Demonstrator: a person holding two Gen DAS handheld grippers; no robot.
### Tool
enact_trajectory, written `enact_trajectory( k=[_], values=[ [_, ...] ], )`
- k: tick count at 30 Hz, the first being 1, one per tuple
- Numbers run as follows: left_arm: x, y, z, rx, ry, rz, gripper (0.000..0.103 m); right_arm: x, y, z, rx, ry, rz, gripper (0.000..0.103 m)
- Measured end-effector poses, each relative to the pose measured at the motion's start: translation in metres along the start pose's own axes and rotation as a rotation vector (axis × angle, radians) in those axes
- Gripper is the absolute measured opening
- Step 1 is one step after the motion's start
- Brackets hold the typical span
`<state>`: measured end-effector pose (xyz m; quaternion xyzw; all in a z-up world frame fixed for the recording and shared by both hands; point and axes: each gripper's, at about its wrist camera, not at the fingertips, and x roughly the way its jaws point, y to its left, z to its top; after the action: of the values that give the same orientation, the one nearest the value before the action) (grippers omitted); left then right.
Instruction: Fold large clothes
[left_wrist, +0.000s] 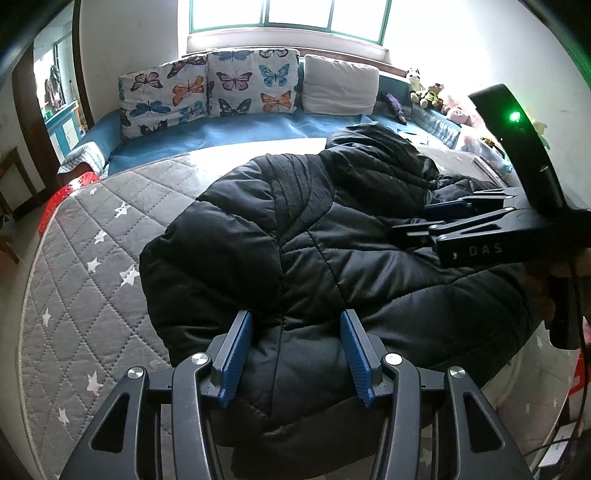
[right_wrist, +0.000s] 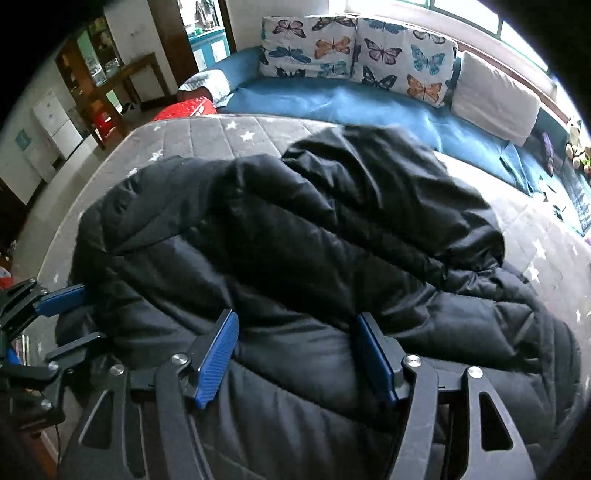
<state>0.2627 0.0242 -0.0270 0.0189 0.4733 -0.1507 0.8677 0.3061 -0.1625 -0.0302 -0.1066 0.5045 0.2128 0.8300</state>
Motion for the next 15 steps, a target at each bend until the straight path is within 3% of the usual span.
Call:
enact_trajectory(
  k=[6,9,13,15],
  values=[
    [0.000,0.002,-0.001,-0.009,-0.002,-0.010,0.053,-0.023,0.013,0.027,0.023,-0.060,0.046,0.067],
    [0.000,0.003,-0.001,-0.011,-0.003,-0.013,0.054,-0.013,0.028,0.043,0.018,-0.066,0.080,0.067],
    [0.001,0.004,-0.001,-0.013,-0.009,-0.016,0.054,0.033,0.038,0.048,-0.021,0.033,-0.012,0.067],
    [0.002,0.006,-0.001,-0.018,-0.006,-0.017,0.054,0.038,0.036,0.048,-0.014,0.025,-0.023,0.067]
  ],
)
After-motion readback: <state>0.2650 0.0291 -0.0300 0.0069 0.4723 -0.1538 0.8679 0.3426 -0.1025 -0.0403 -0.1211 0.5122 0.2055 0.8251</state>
